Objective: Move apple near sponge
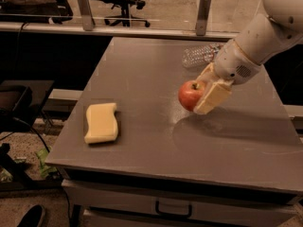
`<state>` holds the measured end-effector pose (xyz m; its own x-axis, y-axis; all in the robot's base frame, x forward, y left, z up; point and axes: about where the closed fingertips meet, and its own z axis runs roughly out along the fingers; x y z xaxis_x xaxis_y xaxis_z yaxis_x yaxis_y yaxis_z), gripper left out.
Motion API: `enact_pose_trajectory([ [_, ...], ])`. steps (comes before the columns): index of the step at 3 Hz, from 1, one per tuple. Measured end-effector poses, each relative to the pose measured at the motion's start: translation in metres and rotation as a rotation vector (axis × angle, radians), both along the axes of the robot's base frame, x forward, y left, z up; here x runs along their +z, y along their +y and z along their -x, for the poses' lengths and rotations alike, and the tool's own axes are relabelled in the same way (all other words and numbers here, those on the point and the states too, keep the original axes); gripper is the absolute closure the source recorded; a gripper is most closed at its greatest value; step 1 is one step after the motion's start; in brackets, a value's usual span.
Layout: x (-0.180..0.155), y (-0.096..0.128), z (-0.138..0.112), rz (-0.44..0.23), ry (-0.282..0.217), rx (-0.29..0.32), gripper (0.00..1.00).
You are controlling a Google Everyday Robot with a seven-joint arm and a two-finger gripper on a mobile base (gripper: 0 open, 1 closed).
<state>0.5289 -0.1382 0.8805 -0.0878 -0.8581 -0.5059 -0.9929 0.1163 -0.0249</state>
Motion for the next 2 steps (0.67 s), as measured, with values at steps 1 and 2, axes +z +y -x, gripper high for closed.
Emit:
enact_pose_trajectory([
  [1, -0.007, 0.039, 0.001, -0.02, 0.01, 0.049, 1.0],
  [2, -0.015, 0.071, 0.003, -0.038, 0.014, 0.088, 1.0],
])
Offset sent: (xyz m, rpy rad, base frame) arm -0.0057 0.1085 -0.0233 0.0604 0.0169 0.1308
